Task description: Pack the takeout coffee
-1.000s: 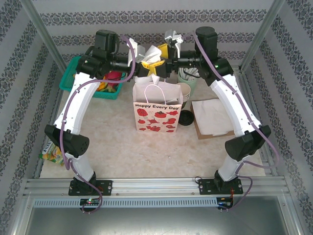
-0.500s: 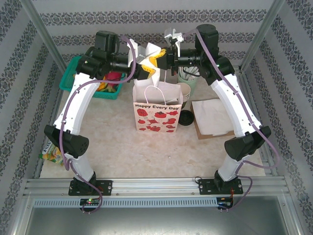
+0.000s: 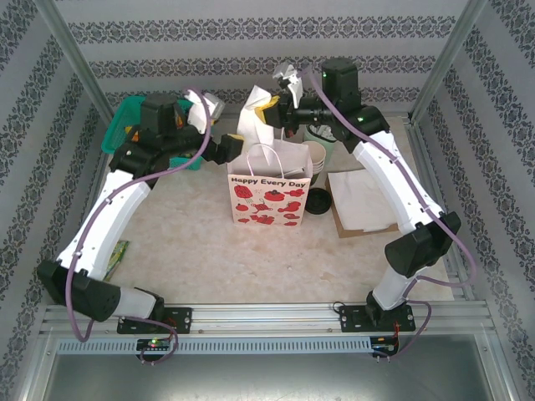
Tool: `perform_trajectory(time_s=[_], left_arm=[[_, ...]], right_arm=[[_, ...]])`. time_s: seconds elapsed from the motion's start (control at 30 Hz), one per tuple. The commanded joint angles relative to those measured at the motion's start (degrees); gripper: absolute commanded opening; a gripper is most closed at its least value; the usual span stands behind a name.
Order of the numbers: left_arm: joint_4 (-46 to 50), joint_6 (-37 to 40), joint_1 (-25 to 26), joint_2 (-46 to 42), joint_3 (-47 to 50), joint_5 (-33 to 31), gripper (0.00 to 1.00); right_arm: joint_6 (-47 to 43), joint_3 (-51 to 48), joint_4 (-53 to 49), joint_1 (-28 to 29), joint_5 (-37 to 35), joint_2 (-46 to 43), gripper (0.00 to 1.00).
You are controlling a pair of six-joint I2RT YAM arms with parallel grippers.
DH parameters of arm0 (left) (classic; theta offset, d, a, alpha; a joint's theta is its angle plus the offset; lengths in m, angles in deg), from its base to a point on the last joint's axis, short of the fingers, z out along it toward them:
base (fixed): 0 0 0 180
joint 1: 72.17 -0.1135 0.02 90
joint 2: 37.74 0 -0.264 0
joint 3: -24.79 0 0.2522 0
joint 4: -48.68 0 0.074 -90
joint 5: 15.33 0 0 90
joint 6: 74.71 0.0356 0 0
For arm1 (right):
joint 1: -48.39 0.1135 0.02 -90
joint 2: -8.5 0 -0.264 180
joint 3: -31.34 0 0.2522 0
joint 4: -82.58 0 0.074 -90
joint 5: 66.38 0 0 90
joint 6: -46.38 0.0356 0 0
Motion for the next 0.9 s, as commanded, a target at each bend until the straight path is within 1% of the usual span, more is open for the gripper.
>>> perform_trajectory(time_s=[0.0, 0.07, 0.1, 0.17, 0.23, 0.27, 0.33, 0.4, 0.57, 0.7, 0.8, 0.87], left_arm=[[-3.38, -18.21, -0.46, -2.42, 2.78, -17.81, 1.0], [0.95, -25.44, -0.38, -2.7, 3.24, -25.03, 1.0], [2.68, -27.64, -0.45, -2.73, 3.34, -26.7, 1.0], [5.05, -31.54, -0.49, -2.42, 3.99, -27.0, 1.0], [5.45, -34.51, -0.5, -2.3, 5.11, -24.97, 1.0], [5.25, -35.86, -0.37, -2.29, 5.86, -23.55, 1.0], [4.77, -37.55, -0.39, -2.37, 7.06, -20.34, 0.96], [2.76, -37.72, -0.26, -2.57, 8.41, -15.44, 0.92], [1.37, -36.78, 0.26, -2.8, 9.39, -7.95, 0.86], [4.08, -35.28, 1.11, -1.56, 8.51, -7.15, 0.79], [5.13, -35.26, 1.28, -0.65, 8.42, -6.89, 0.78], [5.22, -35.26, 1.47, -0.05, 8.31, -6.33, 0.75]], right_arm=[[-1.45, -1.66, 1.36, 0.53, -0.03, -0.94, 0.0], [-1.91, -3.24, 1.69, 0.89, 0.24, -0.7, 0.0], [-2.39, -3.63, 1.36, 1.08, 0.46, -0.45, 0.0], [-3.47, -4.73, 1.46, 1.46, 1.32, -0.07, 0.0], [-4.81, -5.73, 1.32, 1.48, 4.28, 0.35, 0.0], [-5.1, -6.29, 1.53, 1.49, 4.52, 0.53, 0.0], [-5.85, -6.81, 1.07, 1.48, 4.63, 1.18, 0.0], [-6.33, -7.09, 0.58, 1.39, 5.39, 2.01, 0.0], [-7.66, -7.54, 0.31, 1.22, 6.77, 3.9, 0.0], [-8.43, -7.45, -0.11, 1.13, 8.52, 6.02, 0.0], [-9.16, -8.01, -0.13, 1.13, 9.03, 7.17, 0.0], [-9.68, -8.28, -0.08, 1.21, 8.68, 7.58, 0.0]])
